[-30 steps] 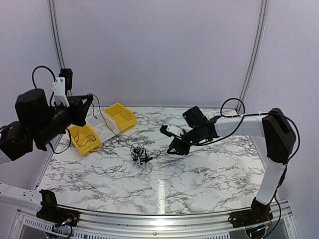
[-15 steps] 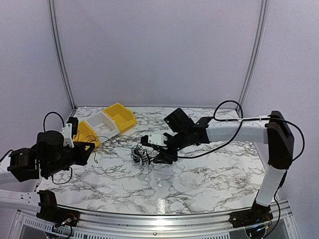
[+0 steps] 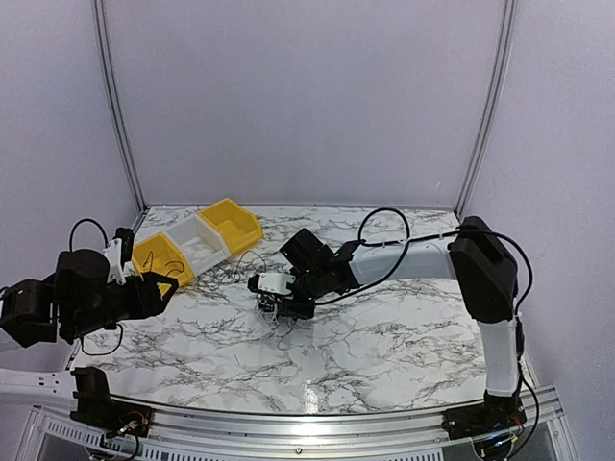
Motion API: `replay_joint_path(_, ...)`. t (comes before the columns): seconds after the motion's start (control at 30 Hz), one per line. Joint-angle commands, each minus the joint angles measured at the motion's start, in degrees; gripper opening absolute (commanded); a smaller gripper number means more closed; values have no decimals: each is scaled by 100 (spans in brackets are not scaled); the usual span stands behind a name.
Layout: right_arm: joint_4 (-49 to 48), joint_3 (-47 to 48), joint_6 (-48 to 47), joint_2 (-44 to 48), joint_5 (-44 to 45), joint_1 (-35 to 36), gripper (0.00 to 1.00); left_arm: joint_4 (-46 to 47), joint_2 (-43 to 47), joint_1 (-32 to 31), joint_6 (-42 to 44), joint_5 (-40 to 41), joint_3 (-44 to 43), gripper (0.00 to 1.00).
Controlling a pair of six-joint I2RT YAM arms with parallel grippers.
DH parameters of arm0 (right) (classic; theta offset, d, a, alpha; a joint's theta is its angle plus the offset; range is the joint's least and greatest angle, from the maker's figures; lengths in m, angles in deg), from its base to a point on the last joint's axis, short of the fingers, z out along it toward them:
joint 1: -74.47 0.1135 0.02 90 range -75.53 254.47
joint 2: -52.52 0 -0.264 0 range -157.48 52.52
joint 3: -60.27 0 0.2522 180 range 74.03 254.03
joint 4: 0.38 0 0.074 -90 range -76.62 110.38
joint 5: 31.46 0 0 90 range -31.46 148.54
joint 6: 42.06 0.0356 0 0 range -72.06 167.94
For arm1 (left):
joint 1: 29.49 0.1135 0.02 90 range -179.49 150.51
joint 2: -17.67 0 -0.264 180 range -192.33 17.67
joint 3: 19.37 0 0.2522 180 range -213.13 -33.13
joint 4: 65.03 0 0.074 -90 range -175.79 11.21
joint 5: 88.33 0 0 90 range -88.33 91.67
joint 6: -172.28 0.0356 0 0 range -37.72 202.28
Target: Untangle the cables
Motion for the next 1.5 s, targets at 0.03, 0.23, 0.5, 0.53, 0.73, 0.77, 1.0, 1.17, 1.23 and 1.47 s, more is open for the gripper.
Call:
replay_joint_path(0.03, -399, -338, -61, 342, 192, 32, 34, 1013, -755, 157, 746, 994, 139, 70)
replay_joint_path(0.23, -314, -994, -302, 1141, -191, 34, 25, 3212, -2044, 935, 1133, -307, 376, 69)
replay_joint_path(0.5, -656, -2385, -764, 2219, -1039, 33, 26, 4755, -4139, 965, 436, -1593, -9, 65)
replay_joint_path(0.53, -586, -2420, -789, 2212, -1047, 28, 27, 4782, -4367, 964, 300, -1651, -130, 65)
replay_joint_path(0.73, -528, -2450, -652, 2303, -1073, -13, 38, 5049, -5370, 1118, -511, -1424, -800, 67)
replay_joint_path(0.77, -507, -2419, -621, 2330, -1073, -54, 39, 5069, -5559, 1187, -694, -1493, -951, 67)
replay_joint_path(1.0, -496, -2418, -373, 2593, -1437, -745, 44, 5068, -6617, 1410, -1168, -1955, -1916, 61)
replay_joint_path(1.17, -593, -2426, -287, 2738, -1394, -941, 48, 5001, -7125, 1434, -1393, -2104, -2266, 55)
replay_joint_path(1.23, -615, -2435, -292, 2738, -1345, -943, 49, 4989, -7277, 1436, -1455, -2188, -2356, 54)
replay_joint_path(1.47, -623, -2414, -243, 2631, -1354, -943, 50, 5002, -7731, 1456, -1260, -2158, -2784, 42)
